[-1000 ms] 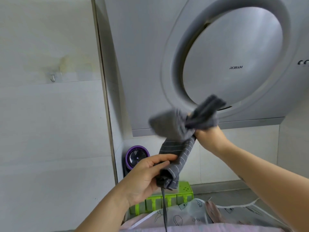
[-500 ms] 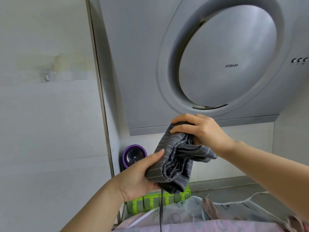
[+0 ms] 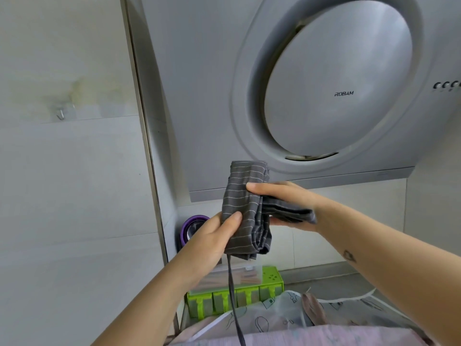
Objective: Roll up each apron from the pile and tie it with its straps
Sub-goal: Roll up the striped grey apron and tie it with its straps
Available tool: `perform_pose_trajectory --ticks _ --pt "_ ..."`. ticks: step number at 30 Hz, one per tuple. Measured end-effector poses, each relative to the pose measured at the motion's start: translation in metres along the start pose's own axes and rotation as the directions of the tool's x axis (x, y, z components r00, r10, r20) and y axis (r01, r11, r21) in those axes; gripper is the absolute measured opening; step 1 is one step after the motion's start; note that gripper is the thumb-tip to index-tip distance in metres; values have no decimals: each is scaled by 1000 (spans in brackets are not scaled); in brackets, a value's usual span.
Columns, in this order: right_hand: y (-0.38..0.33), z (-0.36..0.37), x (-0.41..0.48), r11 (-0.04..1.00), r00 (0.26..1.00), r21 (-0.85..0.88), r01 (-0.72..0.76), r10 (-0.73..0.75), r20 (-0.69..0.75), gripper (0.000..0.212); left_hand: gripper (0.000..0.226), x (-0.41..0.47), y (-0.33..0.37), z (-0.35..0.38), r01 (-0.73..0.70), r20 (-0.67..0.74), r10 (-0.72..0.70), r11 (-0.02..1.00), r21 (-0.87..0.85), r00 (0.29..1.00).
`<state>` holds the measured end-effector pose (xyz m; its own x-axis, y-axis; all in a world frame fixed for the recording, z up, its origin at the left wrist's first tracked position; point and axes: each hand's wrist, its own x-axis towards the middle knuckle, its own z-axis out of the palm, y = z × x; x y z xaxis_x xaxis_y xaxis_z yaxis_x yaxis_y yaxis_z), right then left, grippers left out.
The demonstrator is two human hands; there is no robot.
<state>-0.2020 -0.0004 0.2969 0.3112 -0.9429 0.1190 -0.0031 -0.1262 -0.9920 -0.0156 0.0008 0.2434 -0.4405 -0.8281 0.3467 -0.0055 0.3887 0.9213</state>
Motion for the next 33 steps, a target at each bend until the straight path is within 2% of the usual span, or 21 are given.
perform_pose_trajectory --ticks 3,5,6,8,10,11,13,15,16,18,20,22,24,25,26,27,28,29,30,32,33 --pt "3 7 6 992 978 37 120 -112 -176 35 37 0 -1 0 -55 -100 57 998 16 993" --pt "10 16 7 972 928 10 234 -220 -302 20 36 1 -1 -1 -53 -152 54 999 12 987" --pt "13 22 8 955 892 -36 296 -290 -347 16 43 2 0 -2 -31 -133 32 999 9 991" --pt "20 34 9 906 807 -138 400 -419 -416 18 56 3 4 -3 25 -65 -23 999 25 998" --pt "26 39 12 880 759 -125 458 -460 -461 23 55 5 10 -4 18 -110 -9 997 81 994" --pt "27 38 13 881 780 -50 470 -442 -443 26 52 7 11 -6 -6 -143 18 996 86 990" --pt "31 34 13 902 893 156 402 -348 -287 41 47 10 10 -11 -52 -171 50 999 -12 984" --pt "40 29 12 917 970 317 244 -226 -91 57 46 13 9 -15 -51 -174 5 965 -259 985" --pt "49 29 12 928 985 336 162 -173 3 61 46 14 8 -18 -50 -159 -11 926 -373 987" --pt "69 34 12 976 982 216 19 -59 181 57 46 15 13 -18 -56 -100 7 867 -496 995" --pt "81 37 9 996 929 58 -60 35 369 35 51 14 13 -14 -57 -62 31 866 -497 998" --pt "77 32 5 996 881 22 -84 64 469 24 64 5 13 -20 -69 -66 44 886 -458 997" --pt "64 17 6 997 904 2 -76 68 422 27 84 -1 19 -28 98 -96 -154 897 -431 983" --pt "56 9 6 998 926 -21 -60 63 373 28 88 0 15 -33 117 -105 -164 927 -356 981" --pt "48 1 6 998 942 -51 -43 57 331 28 73 0 11 -36 115 -53 -142 930 -348 988" --pt "40 -5 7 996 951 -90 -27 53 304 27 37 0 3 -40 61 -10 -71 914 -402 997" --pt "32 -9 6 990 957 -140 -14 54 285 26 13 -1 3 -44 105 34 -101 876 -470 994" --pt "25 -11 5 979 962 -204 -1 57 265 25 25 0 -1 -49 138 100 -103 874 -465 990" --pt "19 -11 4 963 969 -271 12 56 242 24 33 0 -4 -51 162 105 -129 895 -415 986" --pt "9 -9 0 900 982 -435 38 47 185 26 45 -1 -12 -59 165 61 -153 939 -301 986" --pt "5 -6 -1 842 987 -538 49 41 155 27 57 1 -16 -63 166 55 -157 952 -257 986"
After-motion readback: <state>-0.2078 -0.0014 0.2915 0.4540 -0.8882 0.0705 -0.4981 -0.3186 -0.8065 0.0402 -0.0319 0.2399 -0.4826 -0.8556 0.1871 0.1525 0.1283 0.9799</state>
